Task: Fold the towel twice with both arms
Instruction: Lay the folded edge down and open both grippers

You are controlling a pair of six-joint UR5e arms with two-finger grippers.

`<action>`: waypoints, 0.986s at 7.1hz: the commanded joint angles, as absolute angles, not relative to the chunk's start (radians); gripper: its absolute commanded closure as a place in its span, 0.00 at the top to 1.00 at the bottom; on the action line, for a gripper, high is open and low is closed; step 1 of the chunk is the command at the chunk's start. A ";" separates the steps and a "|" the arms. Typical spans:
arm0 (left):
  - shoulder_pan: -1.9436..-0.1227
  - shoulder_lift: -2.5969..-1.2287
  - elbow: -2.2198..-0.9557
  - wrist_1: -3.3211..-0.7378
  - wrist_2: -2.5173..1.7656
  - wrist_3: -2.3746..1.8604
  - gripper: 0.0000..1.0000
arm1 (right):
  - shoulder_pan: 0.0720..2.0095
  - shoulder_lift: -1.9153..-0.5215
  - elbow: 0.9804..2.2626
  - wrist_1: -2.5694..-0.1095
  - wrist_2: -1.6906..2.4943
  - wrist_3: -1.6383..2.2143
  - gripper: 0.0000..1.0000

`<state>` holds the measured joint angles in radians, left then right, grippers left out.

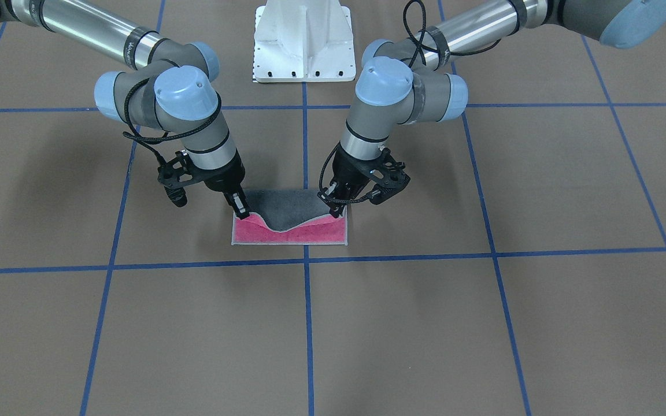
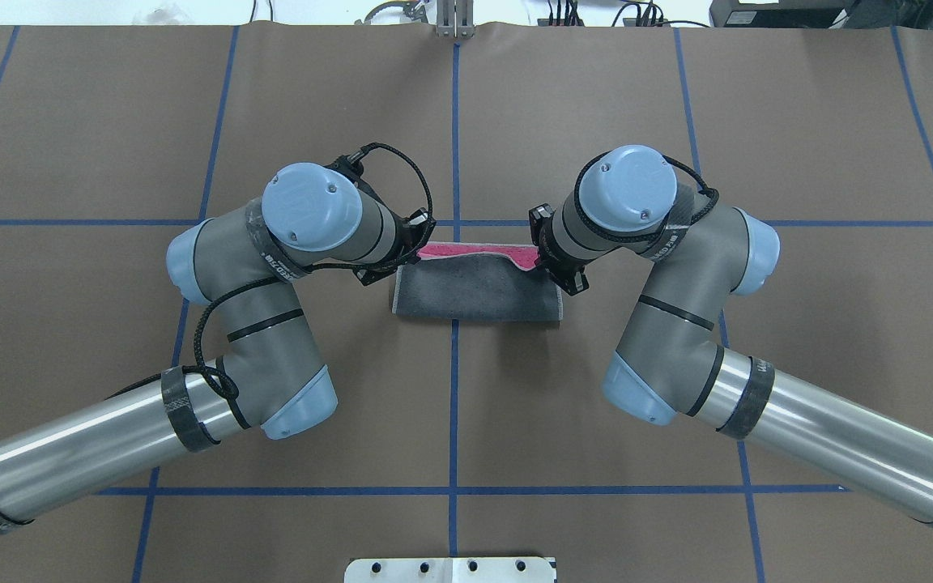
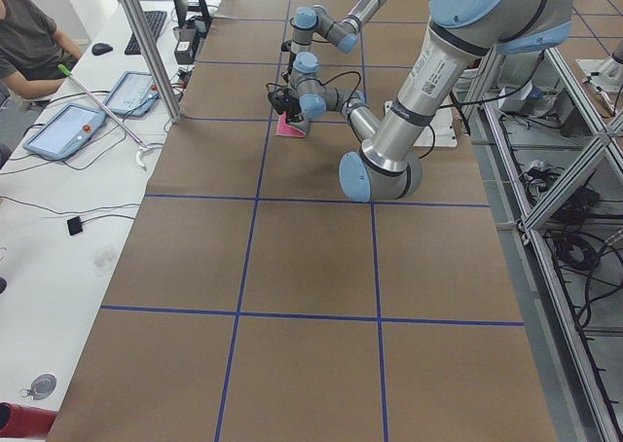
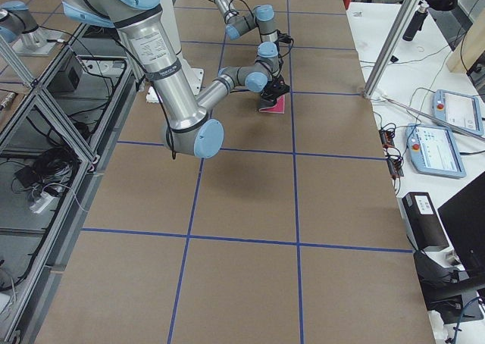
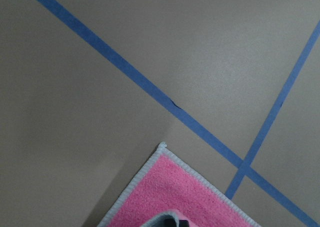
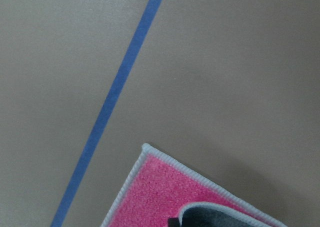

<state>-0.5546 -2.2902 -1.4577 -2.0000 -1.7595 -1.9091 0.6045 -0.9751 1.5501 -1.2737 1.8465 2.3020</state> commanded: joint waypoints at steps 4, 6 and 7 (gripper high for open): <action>-0.566 -2.290 -1.447 -2.020 -1.759 -1.902 0.00 | 0.623 -0.966 1.532 -1.273 1.845 2.296 0.00; -0.568 -2.290 -1.440 -2.022 -1.759 -1.902 0.00 | 0.630 -0.944 1.514 -1.273 1.847 2.298 0.00; -0.569 -2.290 -1.440 -2.026 -1.759 -1.902 0.00 | 0.634 -0.940 1.511 -1.273 1.845 2.296 0.00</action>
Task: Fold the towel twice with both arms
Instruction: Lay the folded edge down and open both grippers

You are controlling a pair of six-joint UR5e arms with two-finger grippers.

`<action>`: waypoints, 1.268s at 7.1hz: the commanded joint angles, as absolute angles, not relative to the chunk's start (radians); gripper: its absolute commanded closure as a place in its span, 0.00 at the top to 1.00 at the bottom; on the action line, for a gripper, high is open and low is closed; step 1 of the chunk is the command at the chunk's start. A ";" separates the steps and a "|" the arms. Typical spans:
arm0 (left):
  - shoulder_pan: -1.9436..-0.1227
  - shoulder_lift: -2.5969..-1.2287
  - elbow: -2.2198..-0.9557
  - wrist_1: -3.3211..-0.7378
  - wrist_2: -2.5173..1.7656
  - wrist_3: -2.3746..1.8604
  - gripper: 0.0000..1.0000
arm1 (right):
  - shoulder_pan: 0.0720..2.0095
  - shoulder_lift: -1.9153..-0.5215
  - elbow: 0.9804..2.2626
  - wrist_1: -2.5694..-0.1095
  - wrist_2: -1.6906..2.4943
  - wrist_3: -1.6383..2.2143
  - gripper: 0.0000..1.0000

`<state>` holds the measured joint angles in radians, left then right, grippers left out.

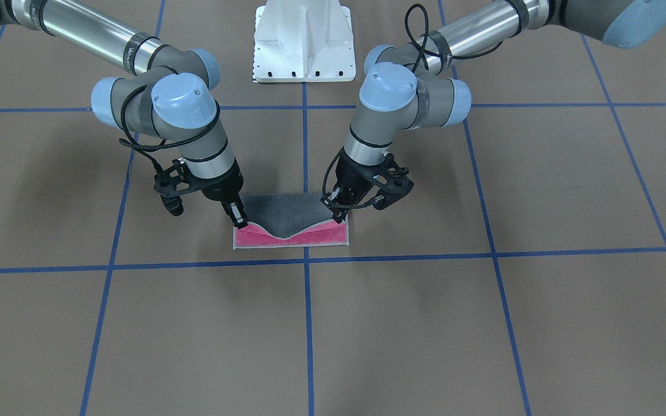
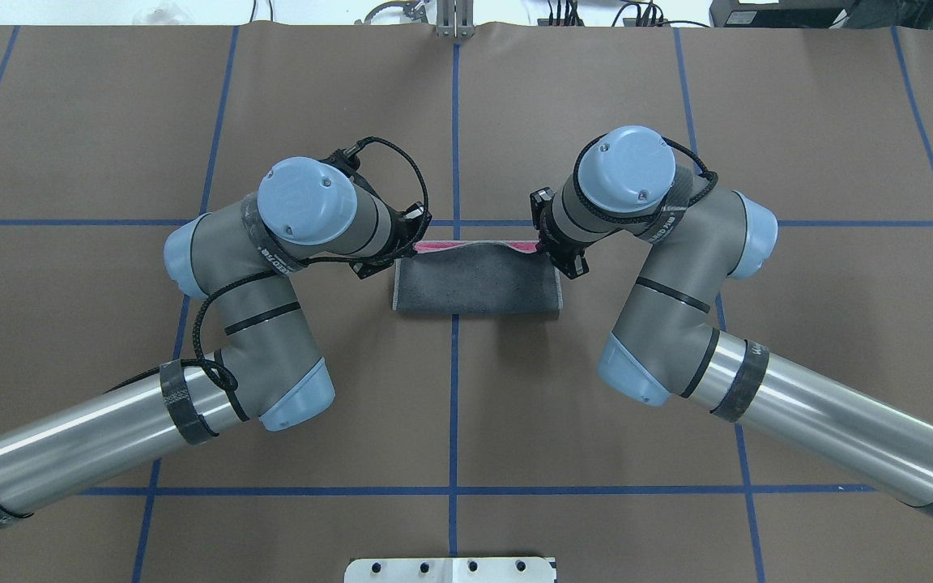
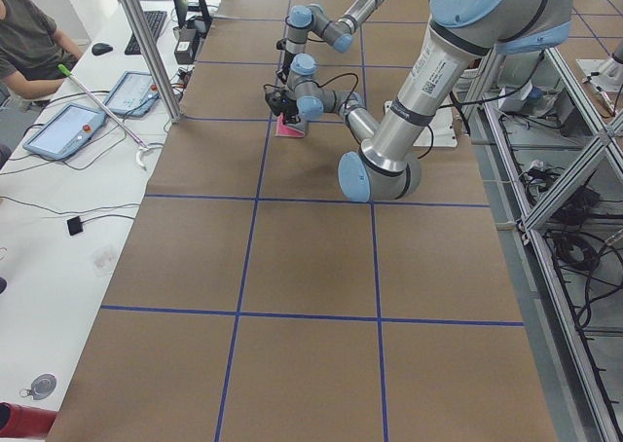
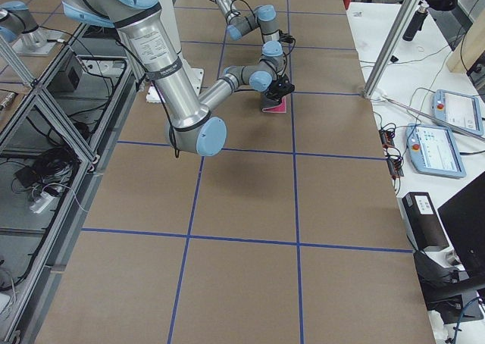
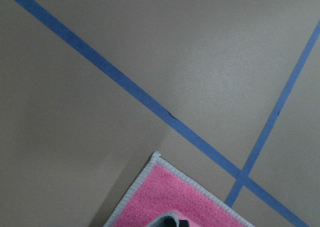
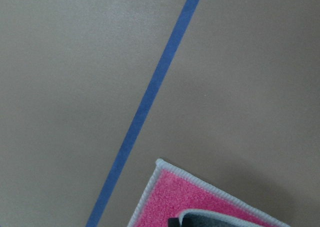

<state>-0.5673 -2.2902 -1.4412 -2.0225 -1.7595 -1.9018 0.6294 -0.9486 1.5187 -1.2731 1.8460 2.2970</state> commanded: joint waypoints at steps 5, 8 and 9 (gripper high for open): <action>-0.578 -2.289 -1.439 -2.029 -1.759 -1.901 0.79 | 0.635 -0.934 1.496 -1.273 1.847 2.293 0.35; -0.589 -2.289 -1.442 -2.029 -1.763 -1.901 1.00 | 0.640 -0.928 1.508 -1.270 1.845 2.263 1.00; -0.600 -2.290 -1.450 -2.029 -1.766 -1.902 1.00 | 0.640 -0.937 1.519 -1.269 1.847 2.263 1.00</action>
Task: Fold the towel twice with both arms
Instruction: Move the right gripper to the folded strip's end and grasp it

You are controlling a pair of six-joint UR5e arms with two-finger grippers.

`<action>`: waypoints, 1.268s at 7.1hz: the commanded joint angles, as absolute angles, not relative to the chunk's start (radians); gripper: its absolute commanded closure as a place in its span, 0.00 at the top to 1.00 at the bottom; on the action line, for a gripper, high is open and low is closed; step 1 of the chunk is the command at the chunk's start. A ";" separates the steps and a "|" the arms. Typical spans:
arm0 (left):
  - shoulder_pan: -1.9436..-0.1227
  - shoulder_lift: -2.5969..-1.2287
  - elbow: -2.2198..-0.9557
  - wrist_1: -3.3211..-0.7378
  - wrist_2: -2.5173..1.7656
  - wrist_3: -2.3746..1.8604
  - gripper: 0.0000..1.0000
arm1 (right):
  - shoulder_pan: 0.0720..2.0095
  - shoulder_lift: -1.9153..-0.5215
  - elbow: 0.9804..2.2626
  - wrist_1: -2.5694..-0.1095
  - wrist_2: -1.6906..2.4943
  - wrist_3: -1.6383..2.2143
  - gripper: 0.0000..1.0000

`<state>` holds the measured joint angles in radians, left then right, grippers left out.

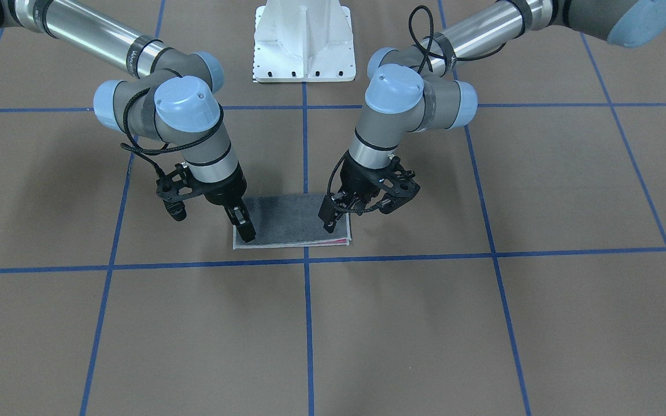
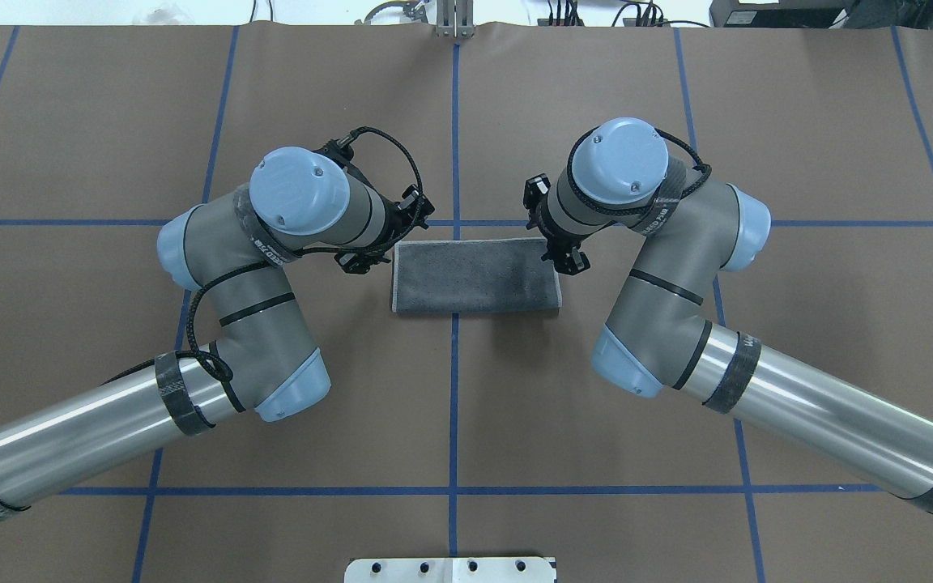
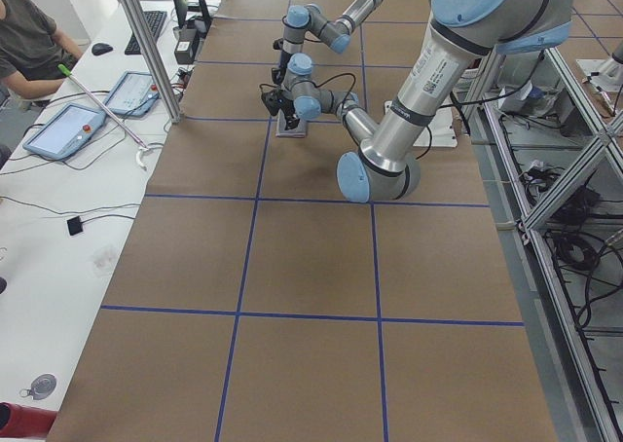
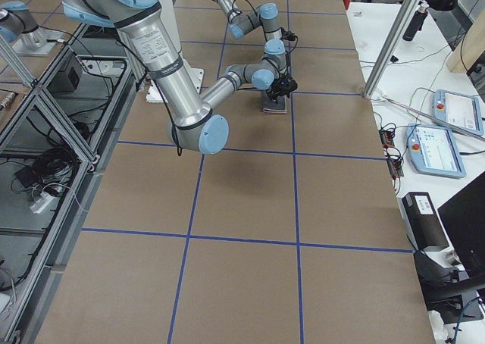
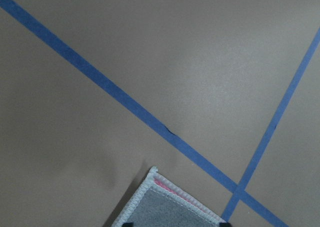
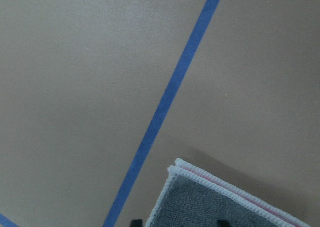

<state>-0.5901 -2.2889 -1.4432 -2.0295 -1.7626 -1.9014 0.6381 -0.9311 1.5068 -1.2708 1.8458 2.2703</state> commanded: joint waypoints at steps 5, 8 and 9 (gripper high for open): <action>-0.634 -2.290 -1.454 -2.029 -1.833 -1.910 1.00 | 0.546 -1.068 1.683 -1.272 1.867 2.322 0.96; -0.634 -2.290 -1.454 -2.031 -1.833 -1.911 1.00 | 0.537 -1.057 1.634 -1.270 1.819 2.396 0.85; -0.632 -2.290 -1.454 -2.031 -1.832 -1.911 1.00 | 0.535 -1.054 1.625 -1.270 1.787 2.396 0.82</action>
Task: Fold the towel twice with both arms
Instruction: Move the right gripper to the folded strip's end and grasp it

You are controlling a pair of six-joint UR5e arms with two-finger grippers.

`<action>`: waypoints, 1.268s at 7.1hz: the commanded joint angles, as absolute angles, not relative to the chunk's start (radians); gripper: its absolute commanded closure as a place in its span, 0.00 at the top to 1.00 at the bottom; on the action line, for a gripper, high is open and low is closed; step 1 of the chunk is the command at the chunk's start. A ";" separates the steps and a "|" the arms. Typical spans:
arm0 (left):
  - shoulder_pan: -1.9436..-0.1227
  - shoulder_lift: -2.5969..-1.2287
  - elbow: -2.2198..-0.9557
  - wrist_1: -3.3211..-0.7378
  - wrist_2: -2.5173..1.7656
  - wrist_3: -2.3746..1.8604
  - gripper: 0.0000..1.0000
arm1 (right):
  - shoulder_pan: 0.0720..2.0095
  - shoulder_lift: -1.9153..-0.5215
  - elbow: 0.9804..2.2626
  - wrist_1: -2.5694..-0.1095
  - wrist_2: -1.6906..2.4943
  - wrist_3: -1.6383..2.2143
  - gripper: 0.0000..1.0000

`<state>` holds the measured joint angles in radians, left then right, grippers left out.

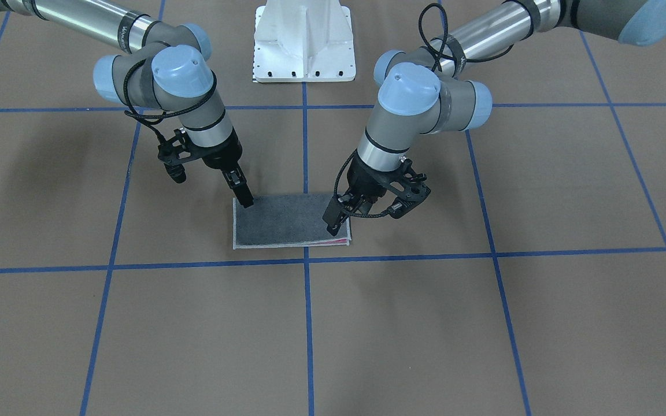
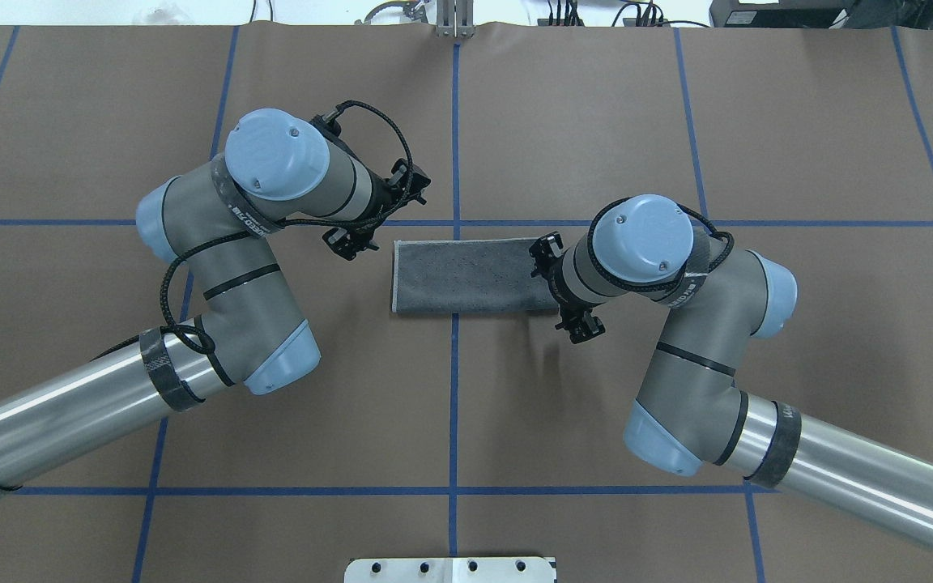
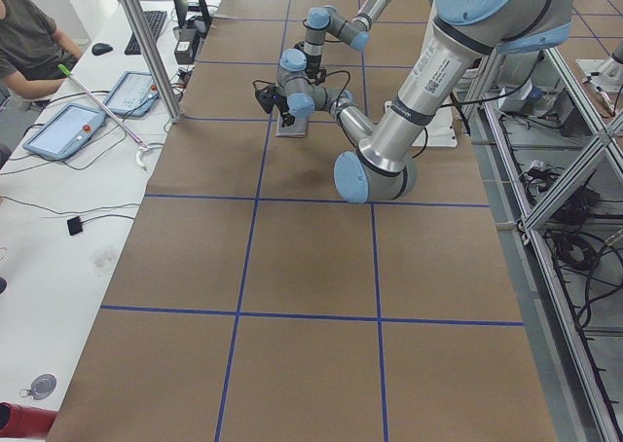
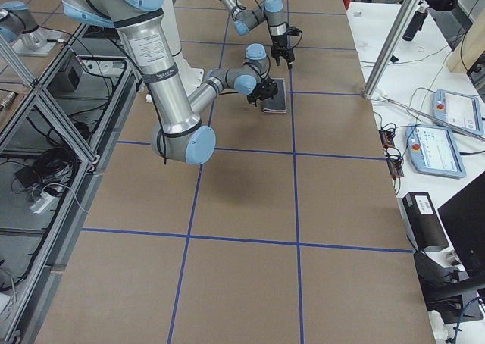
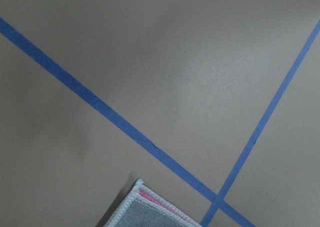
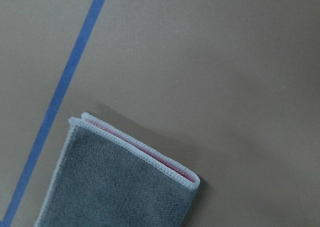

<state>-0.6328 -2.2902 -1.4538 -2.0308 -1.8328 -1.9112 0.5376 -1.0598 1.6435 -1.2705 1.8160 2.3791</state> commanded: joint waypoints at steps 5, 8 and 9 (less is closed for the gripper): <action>-0.632 -2.290 -1.454 -2.031 -1.832 -1.911 1.00 | 0.535 -1.055 1.609 -1.272 1.787 2.401 0.68; -0.632 -2.292 -1.454 -2.031 -1.832 -1.913 1.00 | 0.535 -1.055 1.608 -1.272 1.787 2.424 0.00; -0.634 -2.292 -1.456 -2.031 -1.832 -1.913 1.00 | 0.535 -1.054 1.609 -1.269 1.789 2.424 0.00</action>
